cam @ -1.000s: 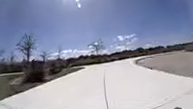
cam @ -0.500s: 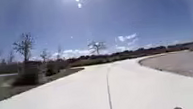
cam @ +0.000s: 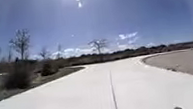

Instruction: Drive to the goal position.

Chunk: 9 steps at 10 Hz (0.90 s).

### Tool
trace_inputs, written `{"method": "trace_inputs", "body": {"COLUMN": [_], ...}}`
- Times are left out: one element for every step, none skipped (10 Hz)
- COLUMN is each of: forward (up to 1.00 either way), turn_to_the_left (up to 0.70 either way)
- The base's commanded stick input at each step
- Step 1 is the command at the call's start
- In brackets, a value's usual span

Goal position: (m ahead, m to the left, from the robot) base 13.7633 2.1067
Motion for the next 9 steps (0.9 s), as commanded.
{"method": "trace_inputs", "body": {"forward": [1.00, 1.00, 1.00, 1.00, 1.00, 1.00, 1.00, 1.00, 1.00], "turn_to_the_left": [-0.26, -0.40, -0.40, -0.40, -0.40, -0.25, -0.09, 0.00, 0.00]}}
